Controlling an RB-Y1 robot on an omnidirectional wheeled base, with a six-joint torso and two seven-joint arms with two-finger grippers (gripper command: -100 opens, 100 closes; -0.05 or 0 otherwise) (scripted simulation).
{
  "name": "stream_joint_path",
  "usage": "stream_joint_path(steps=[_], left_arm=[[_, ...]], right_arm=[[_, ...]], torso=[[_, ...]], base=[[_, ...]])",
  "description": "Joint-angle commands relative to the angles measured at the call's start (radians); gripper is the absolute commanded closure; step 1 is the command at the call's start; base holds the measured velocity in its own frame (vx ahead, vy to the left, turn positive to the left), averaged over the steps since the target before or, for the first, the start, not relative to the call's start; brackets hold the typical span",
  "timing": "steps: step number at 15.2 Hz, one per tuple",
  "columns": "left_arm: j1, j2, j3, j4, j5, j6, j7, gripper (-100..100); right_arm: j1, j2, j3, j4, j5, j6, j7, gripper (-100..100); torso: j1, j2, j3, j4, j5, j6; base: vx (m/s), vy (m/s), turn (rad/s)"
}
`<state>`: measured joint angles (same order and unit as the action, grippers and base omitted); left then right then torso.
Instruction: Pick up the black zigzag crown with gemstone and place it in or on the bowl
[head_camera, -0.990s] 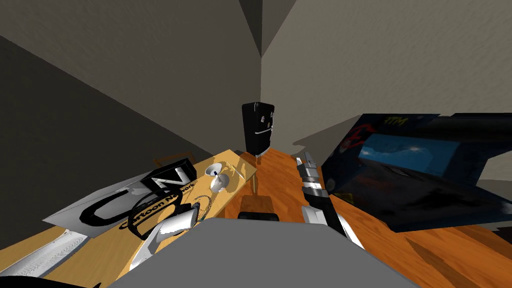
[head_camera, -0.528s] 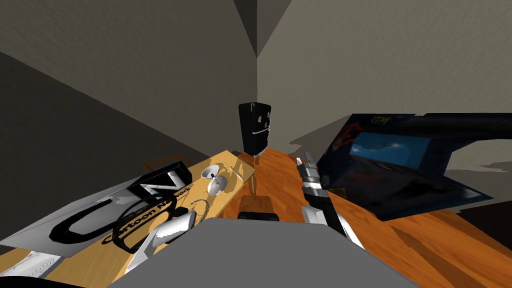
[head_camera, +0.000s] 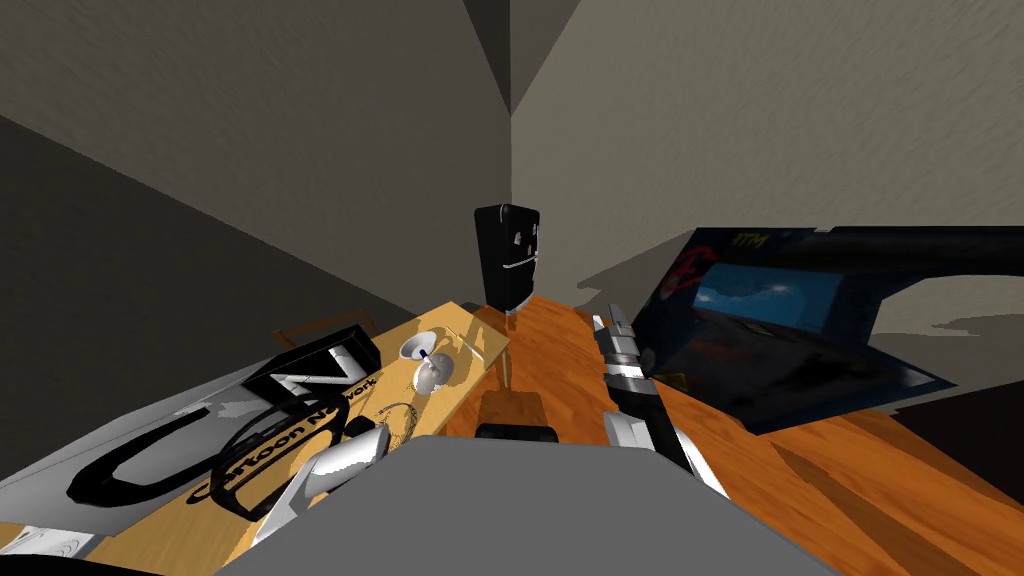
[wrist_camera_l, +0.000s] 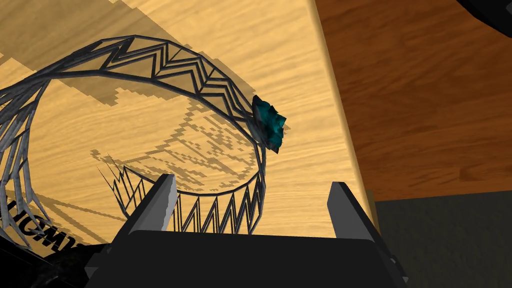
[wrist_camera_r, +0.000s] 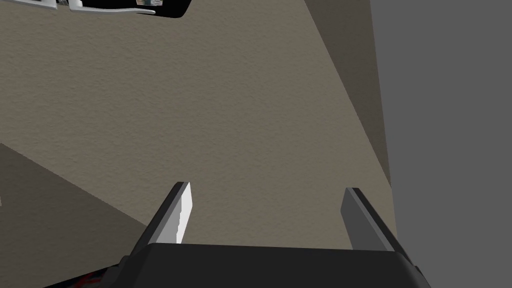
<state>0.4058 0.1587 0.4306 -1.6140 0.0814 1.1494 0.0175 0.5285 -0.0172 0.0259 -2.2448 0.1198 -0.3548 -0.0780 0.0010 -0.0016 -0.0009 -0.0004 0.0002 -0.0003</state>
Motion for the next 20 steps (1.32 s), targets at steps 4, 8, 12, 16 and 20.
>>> stream_joint_path(steps=[4, 8, 12, 16, 20], left_arm=[[-0.014, 0.002, -0.006, 0.049, -0.006, -0.038, 0.003, -100], [-0.014, 0.001, -0.007, 0.055, -0.007, -0.043, 0.003, 100], [0.002, 0.000, 0.001, -0.004, 0.001, 0.000, -0.001, 100], [-0.004, 0.036, 0.025, 0.003, 0.016, 0.022, -0.018, 100], [-0.028, 0.088, 0.052, 0.053, 0.032, 0.024, -0.036, 100]], right_arm=[[0.000, 0.000, 0.000, 0.000, 0.000, 0.000, 0.000, 0], [0.000, 0.000, 0.000, 0.000, 0.000, 0.000, 0.000, 0], [0.000, 0.000, 0.000, 0.000, 0.000, 0.000, 0.000, 0], [0.000, 0.000, 0.000, 0.000, 0.000, 0.000, 0.000, 0], [0.000, 0.000, 0.000, 0.000, 0.000, 0.000, 0.000, 0]], torso=[[0.000, 0.000, 0.000, 0.000, 0.000, 0.000], [-0.001, 0.000, 0.000, 0.001, 0.000, 0.001], [-0.002, 0.001, 0.001, 0.001, -0.001, 0.000], [-0.003, 0.002, 0.002, 0.001, -0.001, 0.000], [0.000, 0.001, 0.001, 0.002, -0.002, 0.001]], base=[[0.008, 0.019, 0.012], [0.000, 0.001, 0.002], [-0.006, -0.013, -0.016], [-0.007, -0.019, -0.039], [-0.004, 0.004, -0.129]])
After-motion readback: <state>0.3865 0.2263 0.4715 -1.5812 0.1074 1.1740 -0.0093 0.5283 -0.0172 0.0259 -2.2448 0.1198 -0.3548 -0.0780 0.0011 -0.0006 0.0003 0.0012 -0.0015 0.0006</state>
